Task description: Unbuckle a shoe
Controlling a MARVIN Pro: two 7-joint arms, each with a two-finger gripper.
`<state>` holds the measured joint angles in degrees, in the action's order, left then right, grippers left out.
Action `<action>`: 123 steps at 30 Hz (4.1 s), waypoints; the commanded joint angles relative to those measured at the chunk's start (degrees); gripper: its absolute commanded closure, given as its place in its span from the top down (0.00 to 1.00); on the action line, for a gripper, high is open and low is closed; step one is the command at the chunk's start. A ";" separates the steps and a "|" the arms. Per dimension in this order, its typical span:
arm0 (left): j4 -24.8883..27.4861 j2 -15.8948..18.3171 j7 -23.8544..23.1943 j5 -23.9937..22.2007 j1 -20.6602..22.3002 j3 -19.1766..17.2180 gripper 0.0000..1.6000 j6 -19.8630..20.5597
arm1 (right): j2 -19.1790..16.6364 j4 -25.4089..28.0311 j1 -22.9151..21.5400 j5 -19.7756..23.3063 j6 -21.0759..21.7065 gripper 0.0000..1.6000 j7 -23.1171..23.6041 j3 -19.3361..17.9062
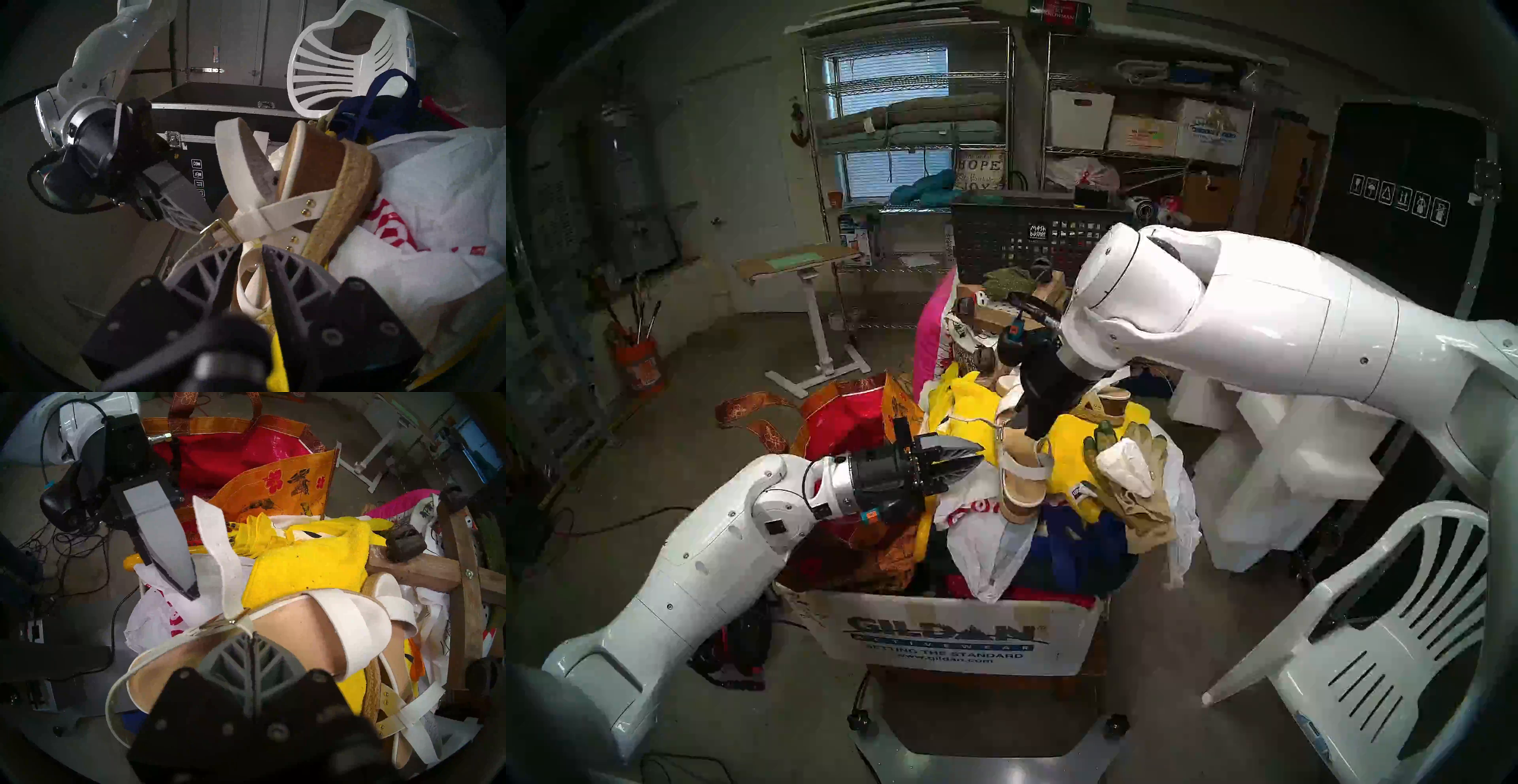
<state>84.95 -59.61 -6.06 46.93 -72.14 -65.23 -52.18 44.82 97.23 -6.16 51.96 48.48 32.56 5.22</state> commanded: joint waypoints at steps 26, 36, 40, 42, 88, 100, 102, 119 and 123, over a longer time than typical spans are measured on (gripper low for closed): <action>3.72 -3.27 -1.27 -3.22 -0.30 0.02 0.65 5.14 | 0.41 1.34 -0.76 1.07 0.10 0.00 -0.88 -1.17; 3.53 -5.06 2.96 0.02 -1.33 -0.63 0.61 5.34 | 0.58 1.74 -0.60 1.62 0.29 0.00 -1.57 -1.33; 2.92 -6.49 5.38 1.59 -0.75 -1.45 0.42 6.30 | 0.63 2.26 -0.49 2.05 0.63 0.00 -2.18 -1.44; 2.86 -6.55 5.90 2.53 -0.61 -1.50 0.35 6.23 | 0.64 2.34 -0.52 2.16 0.71 0.00 -2.25 -1.47; 16.52 -1.13 -9.87 -14.73 -10.41 -4.54 0.50 19.56 | 0.48 1.98 -0.32 2.07 0.60 0.00 -4.12 -1.28; 21.90 -2.23 -21.38 -26.10 -10.05 -4.52 0.60 30.77 | 0.10 2.21 -0.20 1.88 -0.14 0.00 -3.76 -1.10; 22.22 -2.21 -22.27 -26.73 -9.96 -4.64 0.60 31.80 | 0.03 2.32 -0.14 1.88 -0.18 0.00 -3.92 -1.15; 22.82 -2.70 -24.81 -27.81 -9.76 -5.33 0.60 34.18 | -0.70 3.01 -0.33 1.59 -0.18 0.00 -3.42 -1.30; 23.58 -3.24 -24.55 -28.46 -10.65 -5.87 0.28 36.27 | -0.66 2.96 -0.30 1.64 -0.15 0.00 -3.32 -1.40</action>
<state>106.47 -61.88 -31.49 19.61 -82.46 -70.07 -17.62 44.17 100.48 -5.36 53.55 48.57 29.27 4.88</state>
